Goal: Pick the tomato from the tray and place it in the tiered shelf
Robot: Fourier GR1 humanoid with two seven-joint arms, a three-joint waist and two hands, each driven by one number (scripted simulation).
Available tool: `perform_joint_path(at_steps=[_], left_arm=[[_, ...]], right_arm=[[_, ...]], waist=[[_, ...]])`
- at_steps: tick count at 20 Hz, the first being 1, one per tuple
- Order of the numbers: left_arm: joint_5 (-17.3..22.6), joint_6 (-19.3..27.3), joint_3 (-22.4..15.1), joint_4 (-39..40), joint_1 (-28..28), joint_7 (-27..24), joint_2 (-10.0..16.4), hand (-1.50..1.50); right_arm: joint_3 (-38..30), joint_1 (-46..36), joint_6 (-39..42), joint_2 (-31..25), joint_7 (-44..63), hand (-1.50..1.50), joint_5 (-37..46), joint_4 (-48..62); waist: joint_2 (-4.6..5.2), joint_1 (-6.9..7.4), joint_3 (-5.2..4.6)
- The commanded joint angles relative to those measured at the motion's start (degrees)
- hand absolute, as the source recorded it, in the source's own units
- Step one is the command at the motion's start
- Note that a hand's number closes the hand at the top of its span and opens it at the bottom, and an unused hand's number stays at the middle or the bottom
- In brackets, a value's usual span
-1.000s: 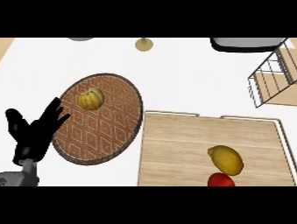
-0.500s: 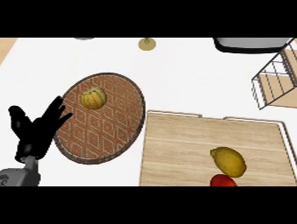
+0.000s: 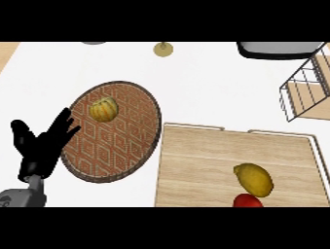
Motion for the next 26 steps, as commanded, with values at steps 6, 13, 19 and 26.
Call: perform_joint_path(at_steps=[6, 13, 19, 26], left_arm=[[-1.72, -0.01, -0.37, 1.01, 1.45, 2.87, -0.26, 0.00], [-2.44, -0.08, 0.37, 1.62, 1.30, 3.55, -1.57, 0.00], [-1.32, -3.32, 3.53, 7.38, 0.43, -0.94, -1.02, 0.00], [-3.48, -0.78, 2.09, 2.45, 0.86, 2.38, -2.41, 0.00]], right_arm=[[10.34, -7.62, -4.28, 2.71, 11.94, -1.50, 15.11, 3.97], [8.98, -13.56, -3.17, 4.05, 17.06, -1.50, 17.53, 4.62], [14.12, -10.88, -4.70, 7.17, 14.59, -1.50, 22.78, 8.43], [13.43, -17.19, -4.13, 9.21, 20.20, -1.50, 27.95, 13.20]], waist=[[0.28, -0.22, -0.29], [0.20, -0.60, -0.26], [0.22, -0.94, -0.28], [0.23, -0.53, -0.26]])
